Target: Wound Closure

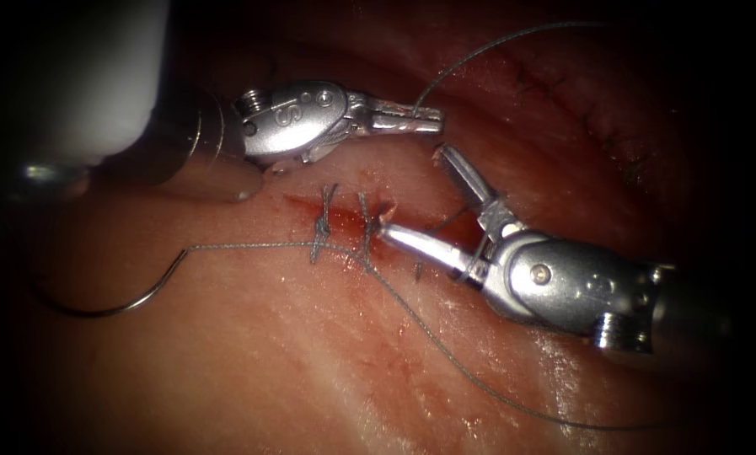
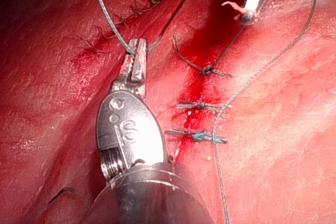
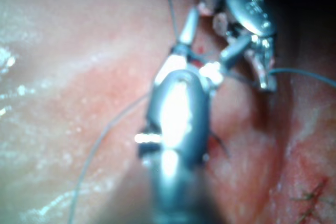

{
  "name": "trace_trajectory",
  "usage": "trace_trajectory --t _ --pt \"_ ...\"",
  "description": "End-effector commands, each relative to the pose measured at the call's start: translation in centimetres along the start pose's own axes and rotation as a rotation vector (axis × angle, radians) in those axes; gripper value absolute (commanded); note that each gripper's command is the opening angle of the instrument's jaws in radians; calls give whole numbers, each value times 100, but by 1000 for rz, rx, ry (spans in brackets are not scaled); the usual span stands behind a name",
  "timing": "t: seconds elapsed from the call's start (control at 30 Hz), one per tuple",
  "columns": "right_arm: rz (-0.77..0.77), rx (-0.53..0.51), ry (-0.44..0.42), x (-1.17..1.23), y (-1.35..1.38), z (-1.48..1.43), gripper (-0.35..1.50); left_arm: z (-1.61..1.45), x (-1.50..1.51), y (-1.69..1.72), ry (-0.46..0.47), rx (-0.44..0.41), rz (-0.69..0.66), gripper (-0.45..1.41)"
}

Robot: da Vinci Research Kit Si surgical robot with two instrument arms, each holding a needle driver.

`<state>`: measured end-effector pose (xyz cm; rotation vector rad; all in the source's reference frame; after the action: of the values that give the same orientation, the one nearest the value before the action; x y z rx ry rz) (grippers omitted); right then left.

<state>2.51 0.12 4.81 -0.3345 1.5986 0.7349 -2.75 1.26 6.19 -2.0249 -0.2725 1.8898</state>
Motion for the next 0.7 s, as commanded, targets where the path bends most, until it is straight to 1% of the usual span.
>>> trace_trajectory --t 0.03,0.1,0.23,0.33,0.4,0.47,0.5,0.57,0.7 --pt "37 -16 -24 -14 -2 -7 110 2 -10 5 1 0 -5 -45" --pt "94 -53 -44 -19 3 -15 108 -1 -13 11 -6 8 0 -45" --pt "223 -92 -64 -29 8 -21 105 -6 -16 24 -10 15 8 -45" --pt "327 -121 -99 -42 7 -22 105 -10 -17 34 -15 20 12 -45" --pt "379 -124 -99 -49 7 -21 105 -11 -17 41 -17 20 15 -45" --pt "481 -148 -100 -57 10 -21 103 -13 -16 51 -18 20 17 -45" --pt "510 -156 -121 -60 13 -20 103 -13 -15 53 -19 20 17 -45" --pt "537 -175 -171 -67 18 -20 103 -14 -14 57 -20 21 18 -45" --pt "572 -207 -221 -81 23 -24 103 -12 -11 67 -21 23 19 -45"
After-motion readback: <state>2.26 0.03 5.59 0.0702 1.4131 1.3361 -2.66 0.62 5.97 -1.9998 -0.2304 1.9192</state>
